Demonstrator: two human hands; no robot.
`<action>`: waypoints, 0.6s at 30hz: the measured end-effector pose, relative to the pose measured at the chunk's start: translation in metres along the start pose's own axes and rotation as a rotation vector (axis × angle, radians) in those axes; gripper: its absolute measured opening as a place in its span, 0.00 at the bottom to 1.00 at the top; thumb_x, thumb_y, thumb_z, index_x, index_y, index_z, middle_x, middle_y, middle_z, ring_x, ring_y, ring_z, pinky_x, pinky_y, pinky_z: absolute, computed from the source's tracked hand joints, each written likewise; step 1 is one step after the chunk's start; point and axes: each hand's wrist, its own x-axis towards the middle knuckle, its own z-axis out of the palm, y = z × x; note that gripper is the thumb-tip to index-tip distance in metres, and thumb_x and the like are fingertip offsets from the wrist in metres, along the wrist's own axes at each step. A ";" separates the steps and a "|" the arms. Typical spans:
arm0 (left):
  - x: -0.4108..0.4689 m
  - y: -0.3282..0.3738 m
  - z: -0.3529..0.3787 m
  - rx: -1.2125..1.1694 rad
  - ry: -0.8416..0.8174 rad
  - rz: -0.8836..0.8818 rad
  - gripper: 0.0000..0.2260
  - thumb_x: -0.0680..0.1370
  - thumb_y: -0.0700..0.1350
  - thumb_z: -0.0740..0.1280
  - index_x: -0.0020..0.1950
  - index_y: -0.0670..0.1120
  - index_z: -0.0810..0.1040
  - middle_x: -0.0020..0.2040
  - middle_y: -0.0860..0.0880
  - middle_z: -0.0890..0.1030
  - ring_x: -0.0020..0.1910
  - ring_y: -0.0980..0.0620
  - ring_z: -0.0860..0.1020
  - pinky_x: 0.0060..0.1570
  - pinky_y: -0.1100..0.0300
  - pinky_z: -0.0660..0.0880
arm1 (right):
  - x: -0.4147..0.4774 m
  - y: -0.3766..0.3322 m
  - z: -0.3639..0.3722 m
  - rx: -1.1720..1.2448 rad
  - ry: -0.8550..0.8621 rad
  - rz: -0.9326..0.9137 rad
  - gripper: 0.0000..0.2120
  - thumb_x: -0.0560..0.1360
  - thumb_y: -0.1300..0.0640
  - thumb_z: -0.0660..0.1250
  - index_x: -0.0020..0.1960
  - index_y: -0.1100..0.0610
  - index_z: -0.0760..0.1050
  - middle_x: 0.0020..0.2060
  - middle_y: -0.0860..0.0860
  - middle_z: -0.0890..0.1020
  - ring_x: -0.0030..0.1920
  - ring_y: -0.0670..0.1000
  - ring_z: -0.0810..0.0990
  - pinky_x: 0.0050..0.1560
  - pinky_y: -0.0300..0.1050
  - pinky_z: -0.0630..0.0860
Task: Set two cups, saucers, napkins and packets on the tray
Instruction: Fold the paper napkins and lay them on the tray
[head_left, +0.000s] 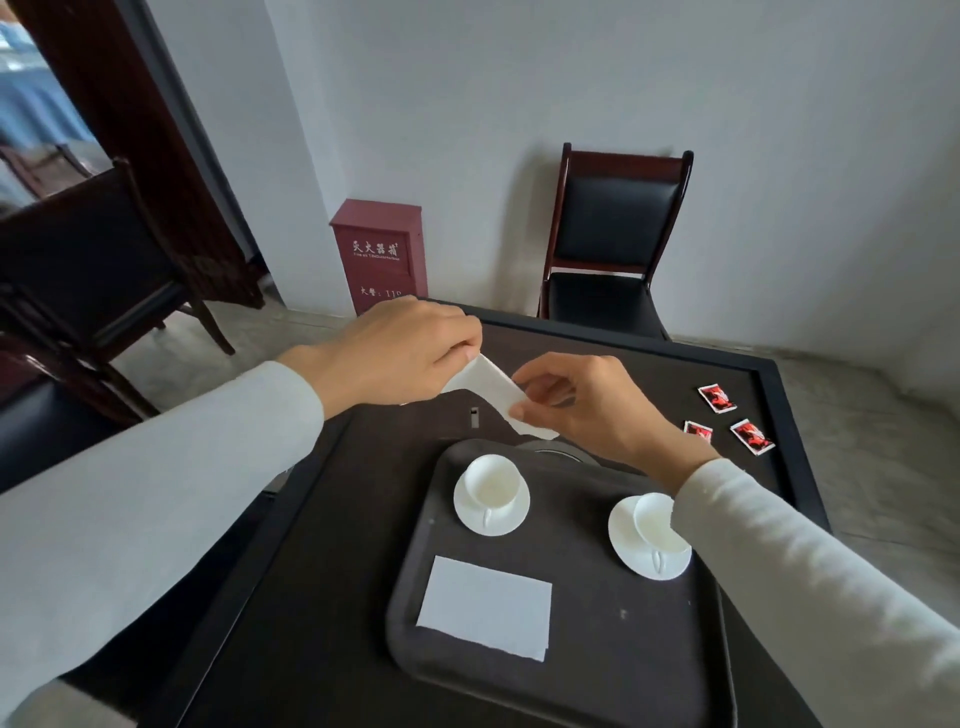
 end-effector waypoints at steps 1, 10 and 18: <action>-0.008 -0.002 -0.007 -0.012 0.001 0.001 0.07 0.83 0.47 0.59 0.46 0.52 0.74 0.42 0.55 0.78 0.40 0.49 0.76 0.40 0.53 0.70 | -0.001 -0.012 0.006 0.009 0.014 -0.005 0.10 0.73 0.54 0.78 0.53 0.51 0.84 0.41 0.38 0.84 0.42 0.39 0.84 0.47 0.30 0.79; -0.070 -0.011 -0.046 -0.153 -0.035 -0.034 0.07 0.82 0.48 0.62 0.47 0.52 0.78 0.42 0.54 0.81 0.43 0.50 0.79 0.46 0.46 0.77 | -0.016 -0.096 0.047 -0.017 0.195 0.045 0.22 0.71 0.45 0.78 0.62 0.53 0.81 0.51 0.47 0.85 0.50 0.44 0.83 0.56 0.39 0.80; -0.109 -0.014 -0.064 -0.175 -0.098 0.012 0.07 0.81 0.49 0.62 0.45 0.54 0.78 0.37 0.57 0.79 0.37 0.57 0.76 0.40 0.52 0.75 | -0.024 -0.147 0.085 -0.022 0.273 -0.037 0.10 0.76 0.54 0.75 0.56 0.54 0.83 0.47 0.47 0.87 0.45 0.46 0.84 0.49 0.38 0.81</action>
